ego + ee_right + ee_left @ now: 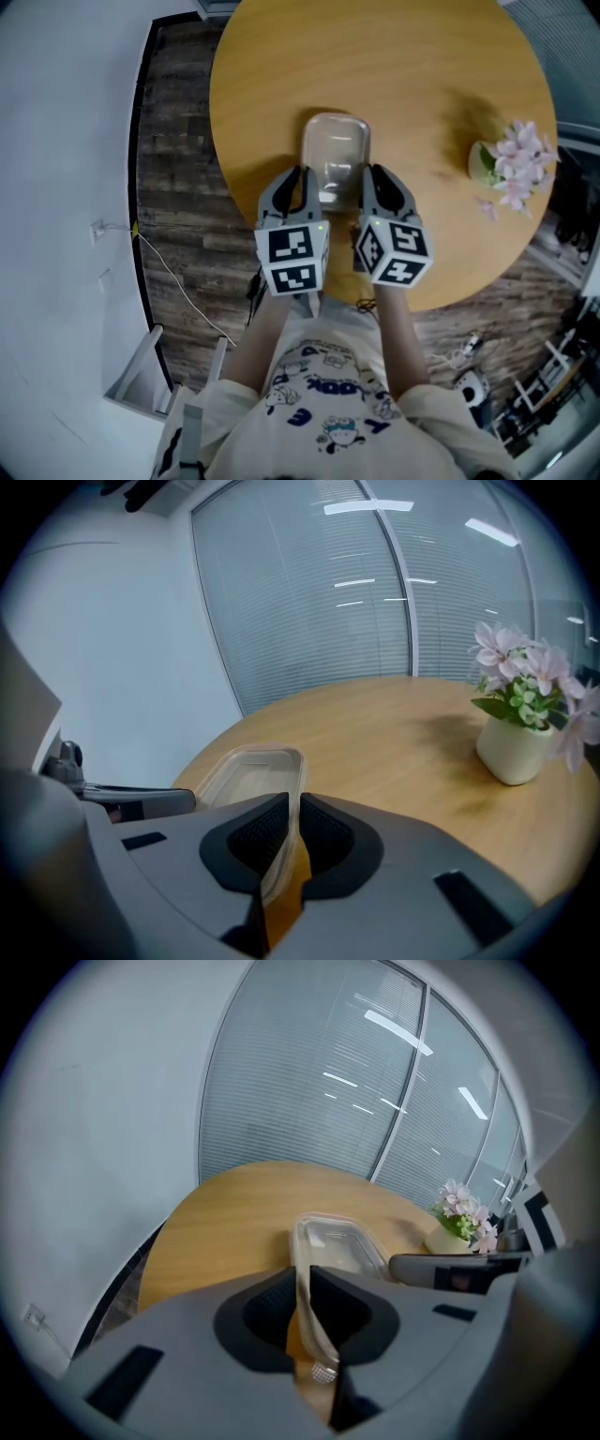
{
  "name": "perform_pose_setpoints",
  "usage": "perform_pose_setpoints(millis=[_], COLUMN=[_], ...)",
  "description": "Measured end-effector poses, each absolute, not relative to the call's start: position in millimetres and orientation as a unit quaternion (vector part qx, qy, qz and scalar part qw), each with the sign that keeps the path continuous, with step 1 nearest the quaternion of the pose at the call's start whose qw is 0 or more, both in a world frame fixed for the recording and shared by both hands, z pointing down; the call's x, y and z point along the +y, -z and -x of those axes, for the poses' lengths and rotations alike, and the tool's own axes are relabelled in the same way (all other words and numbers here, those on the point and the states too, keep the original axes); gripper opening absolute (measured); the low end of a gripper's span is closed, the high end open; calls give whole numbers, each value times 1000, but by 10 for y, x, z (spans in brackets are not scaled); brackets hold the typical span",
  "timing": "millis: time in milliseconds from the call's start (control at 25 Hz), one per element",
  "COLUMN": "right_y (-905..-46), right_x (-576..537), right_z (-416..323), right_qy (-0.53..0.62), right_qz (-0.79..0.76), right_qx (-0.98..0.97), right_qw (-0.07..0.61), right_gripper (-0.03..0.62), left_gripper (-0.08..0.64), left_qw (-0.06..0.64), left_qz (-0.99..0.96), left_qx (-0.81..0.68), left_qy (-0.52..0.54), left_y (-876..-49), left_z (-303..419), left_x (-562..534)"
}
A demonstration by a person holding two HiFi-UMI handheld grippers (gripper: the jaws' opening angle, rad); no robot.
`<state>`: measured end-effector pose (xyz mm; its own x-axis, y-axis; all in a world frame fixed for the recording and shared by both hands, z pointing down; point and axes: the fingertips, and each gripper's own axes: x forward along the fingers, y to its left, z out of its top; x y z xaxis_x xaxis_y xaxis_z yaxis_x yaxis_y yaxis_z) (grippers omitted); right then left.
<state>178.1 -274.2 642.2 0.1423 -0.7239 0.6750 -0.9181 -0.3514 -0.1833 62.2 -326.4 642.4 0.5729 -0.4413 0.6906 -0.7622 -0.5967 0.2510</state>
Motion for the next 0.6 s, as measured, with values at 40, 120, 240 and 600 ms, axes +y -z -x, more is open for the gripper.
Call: perform_pose_setpoints(millis=[40,120,240,600], right_y=[-6424,-6424,-6412,-6190], right_x=[-2739,-2736,-2733,-2770], right_z=[-1776,-1775,-1773,-1816], right_qy=[-351,-346,-344,-328], right_qz=[-743,-745,-747,-759], right_qx=[-553,-553,-552,-549], right_qw=[137,139,141,125], right_gripper=[34,32,29,25], left_gripper=[45,38,32,23], left_qw=[273,271,270,260], left_qz=[-845,-846,-847,-860], left_qx=[-356,-355,-354,-346], left_qy=[-292,-290,-290,-269], left_y=[-6427,-6427,-6421,-6199], left_z=[-623,-632,-638,-679], left_x=[-3261,-3258,-3255,-3328])
